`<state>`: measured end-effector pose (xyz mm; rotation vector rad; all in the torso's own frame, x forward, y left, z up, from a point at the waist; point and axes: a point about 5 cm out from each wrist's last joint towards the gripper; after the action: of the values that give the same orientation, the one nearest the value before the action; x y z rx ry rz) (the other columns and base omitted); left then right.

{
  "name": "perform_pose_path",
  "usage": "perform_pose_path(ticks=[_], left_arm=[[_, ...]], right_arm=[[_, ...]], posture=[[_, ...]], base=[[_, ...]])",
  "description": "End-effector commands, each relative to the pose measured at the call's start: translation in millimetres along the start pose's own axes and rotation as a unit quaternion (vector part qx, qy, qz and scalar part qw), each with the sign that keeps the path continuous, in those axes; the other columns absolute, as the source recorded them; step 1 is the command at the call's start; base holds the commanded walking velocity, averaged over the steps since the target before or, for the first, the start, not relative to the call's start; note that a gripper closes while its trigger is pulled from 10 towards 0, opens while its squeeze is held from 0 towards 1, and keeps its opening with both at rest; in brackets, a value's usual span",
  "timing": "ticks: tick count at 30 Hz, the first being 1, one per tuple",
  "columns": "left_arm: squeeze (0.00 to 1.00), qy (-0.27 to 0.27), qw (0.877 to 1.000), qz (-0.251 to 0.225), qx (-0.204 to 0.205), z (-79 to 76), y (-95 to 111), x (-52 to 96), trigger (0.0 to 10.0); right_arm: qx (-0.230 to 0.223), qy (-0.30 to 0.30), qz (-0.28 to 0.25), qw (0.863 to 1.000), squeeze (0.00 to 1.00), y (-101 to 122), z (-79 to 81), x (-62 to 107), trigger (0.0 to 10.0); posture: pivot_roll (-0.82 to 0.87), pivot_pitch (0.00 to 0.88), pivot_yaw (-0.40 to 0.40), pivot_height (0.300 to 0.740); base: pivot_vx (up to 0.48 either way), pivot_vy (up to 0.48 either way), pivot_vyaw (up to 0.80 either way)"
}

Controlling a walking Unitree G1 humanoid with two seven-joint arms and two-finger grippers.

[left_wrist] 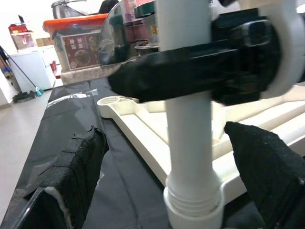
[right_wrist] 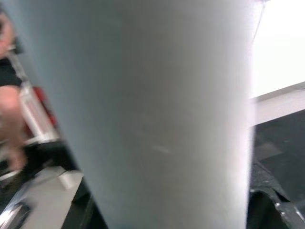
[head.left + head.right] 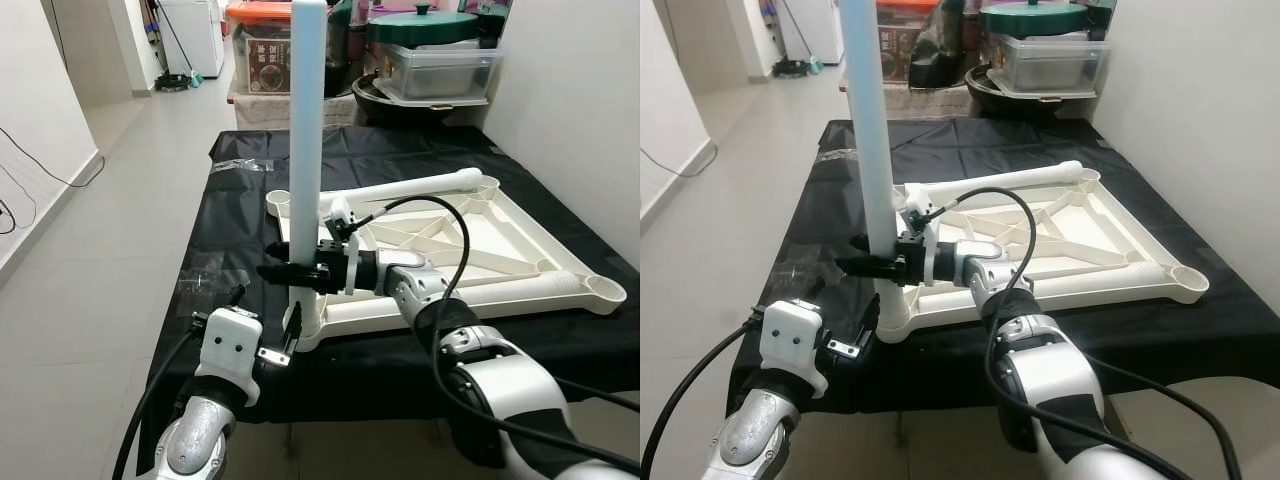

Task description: Building children table

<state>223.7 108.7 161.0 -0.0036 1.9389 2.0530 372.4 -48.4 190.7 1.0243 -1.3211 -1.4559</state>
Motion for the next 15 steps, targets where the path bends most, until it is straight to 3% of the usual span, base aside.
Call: perform_pose_path(ticks=[1, 3, 4, 5, 6, 7, 8, 9, 10, 12, 13, 14, 15], left_arm=[[0.00, -0.002, 1.000, 0.008, 0.001, 0.2, -4, 0.1, 10.0], [0.00, -0.002, 1.000, 0.009, 0.002, -0.1, -5, 0.8, 10.0], [0.00, -0.002, 1.000, 0.009, 0.002, -0.1, -5, 0.8, 10.0], [0.00, -0.002, 1.000, 0.009, 0.002, 0.0, -5, 1.1, 10.0], [0.00, -0.002, 1.000, 0.009, 0.002, 0.0, -5, 1.1, 10.0], [0.00, -0.002, 1.000, 0.010, 0.002, 0.1, -5, 1.4, 10.0], [0.00, -0.002, 1.000, 0.011, 0.002, 0.3, -5, 1.5, 10.0], [0.00, -0.002, 1.000, 0.011, 0.002, 0.3, -5, 1.5, 10.0], [0.00, -0.002, 1.000, 0.012, 0.006, -0.1, -6, 1.7, 10.0], [0.00, -0.003, 1.000, 0.015, 0.009, -1.3, -7, 2.4, 10.0], [0.00, -0.003, 1.000, 0.015, 0.009, -1.3, -7, 2.4, 10.0], [0.00, -0.004, 1.000, 0.016, 0.009, -1.7, -7, 2.7, 10.0], [0.00, -0.004, 1.000, 0.016, 0.009, -1.7, -7, 2.7, 10.0]], right_arm=[[-0.007, -0.046, -0.014, 0.999, 0.00, 1, -2.7, -4.3, 0.0], [-0.010, -0.181, -0.028, 0.983, 0.00, 1, -14.2, -4.0, 0.0], [-0.010, -0.181, -0.028, 0.983, 0.00, 1, -14.2, -4.0, 0.0], [-0.022, -0.286, -0.036, 0.957, 0.00, 0, -23.6, 1.0, 0.0], [-0.022, -0.286, -0.036, 0.957, 0.00, 0, -23.6, 1.0, 0.0], [-0.037, -0.397, -0.033, 0.916, 0.00, -5, -33.5, 12.9, 0.0], [-0.047, -0.466, -0.028, 0.883, 0.00, -8, -39.0, 22.2, 0.0], [-0.047, -0.466, -0.028, 0.883, 0.00, -8, -39.0, 22.2, 0.0], [-0.045, -0.539, -0.020, 0.841, 0.00, -14, -43.4, 35.5, 0.0], [-0.042, -0.613, -0.020, 0.789, 0.00, -22, -44.2, 50.4, 0.0], [-0.042, -0.613, -0.020, 0.789, 0.00, -22, -44.2, 50.4, 0.0], [-0.048, -0.644, -0.027, 0.763, 0.00, -26, -41.9, 53.8, 0.0], [-0.048, -0.644, -0.027, 0.763, 0.00, -26, -41.9, 53.8, 0.0]], posture=[[0.03, 0.000, -0.039, 0.740], [0.02, 0.000, -0.038, 0.740], [0.02, 0.000, -0.038, 0.740], [0.03, 0.000, -0.038, 0.740], [0.03, 0.000, -0.038, 0.740], [0.02, 0.000, -0.036, 0.740], [0.02, 0.000, -0.036, 0.740], [0.02, 0.000, -0.036, 0.740], [0.02, 0.000, -0.036, 0.740], [0.02, 0.000, -0.036, 0.740], [0.02, 0.000, -0.036, 0.740], [0.02, 0.000, -0.036, 0.740], [0.02, 0.000, -0.036, 0.740]], base=[[0.000, 0.000, 0.00], [0.000, 0.000, 0.00], [0.000, 0.000, 0.00], [0.000, 0.000, 0.00], [0.000, 0.000, 0.00], [0.000, 0.000, 0.00], [0.000, 0.000, 0.00], [0.000, 0.000, 0.00], [0.000, 0.000, 0.00], [0.000, 0.000, 0.00], [0.000, 0.000, 0.00], [0.000, 0.000, 0.00], [0.000, 0.000, 0.00]])
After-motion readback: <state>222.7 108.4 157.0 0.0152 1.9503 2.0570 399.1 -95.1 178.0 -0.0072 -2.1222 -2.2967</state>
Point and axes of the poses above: a point about 5 cm out from each wrist's last joint towards the gripper, its own x axis pointing back from the gripper into the wrist, its own y axis along the axis of the wrist's last joint, z = x × y, and after that the axes turned 1 degree about x, right-handed
